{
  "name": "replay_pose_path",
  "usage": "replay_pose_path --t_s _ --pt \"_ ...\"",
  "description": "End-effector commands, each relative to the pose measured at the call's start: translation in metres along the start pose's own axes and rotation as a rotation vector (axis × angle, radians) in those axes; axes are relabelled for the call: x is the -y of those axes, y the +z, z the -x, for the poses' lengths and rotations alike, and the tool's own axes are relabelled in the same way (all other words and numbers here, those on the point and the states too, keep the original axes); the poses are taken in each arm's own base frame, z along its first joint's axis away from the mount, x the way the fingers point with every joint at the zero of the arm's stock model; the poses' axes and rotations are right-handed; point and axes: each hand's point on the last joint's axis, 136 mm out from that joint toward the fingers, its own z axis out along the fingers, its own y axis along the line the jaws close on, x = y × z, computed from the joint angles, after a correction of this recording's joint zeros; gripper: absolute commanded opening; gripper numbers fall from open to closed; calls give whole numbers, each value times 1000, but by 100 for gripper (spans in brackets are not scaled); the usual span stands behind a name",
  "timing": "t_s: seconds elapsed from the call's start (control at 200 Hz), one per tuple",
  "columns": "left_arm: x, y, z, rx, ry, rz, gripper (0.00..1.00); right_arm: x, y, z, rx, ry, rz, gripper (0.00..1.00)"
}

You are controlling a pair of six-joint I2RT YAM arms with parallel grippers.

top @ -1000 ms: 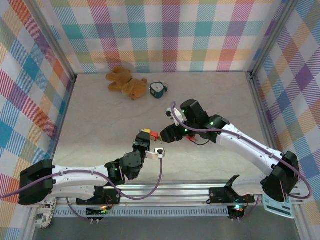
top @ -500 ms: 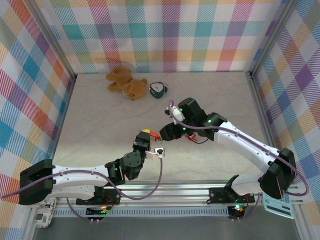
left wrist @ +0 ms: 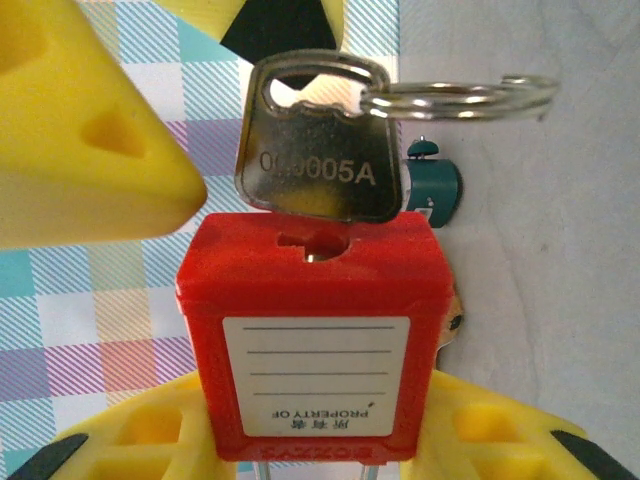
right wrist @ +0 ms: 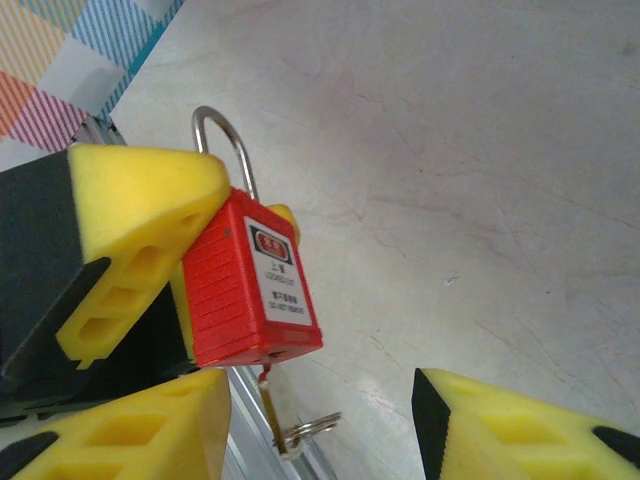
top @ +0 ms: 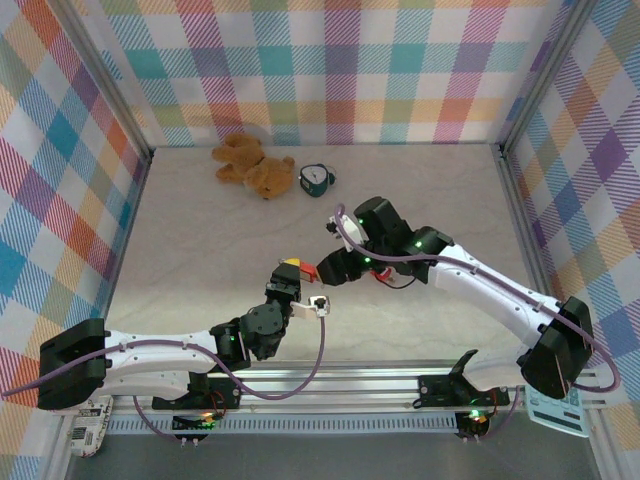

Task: Unlock with the key

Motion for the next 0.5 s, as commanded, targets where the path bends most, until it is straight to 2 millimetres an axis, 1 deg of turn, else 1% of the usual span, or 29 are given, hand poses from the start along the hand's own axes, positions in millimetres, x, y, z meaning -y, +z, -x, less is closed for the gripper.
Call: replay_pose_path --t_s 0.0,0.13,0.2,0.35,0.495 --pt "-15 -1 2 -6 -72 43 0 -8 -1 1 -3 -37 24 52" --pt "-16 -2 0 -10 -70 44 0 -5 0 3 2 -28 4 52" --pt "-16 -2 0 -9 -73 46 0 2 1 5 1 -18 -35 52" --pt "-19 -3 -1 -10 -80 50 0 10 6 -1 -31 -5 -63 51" --pt "-19 -4 -1 -7 -82 52 0 16 3 1 -16 9 -91 51"
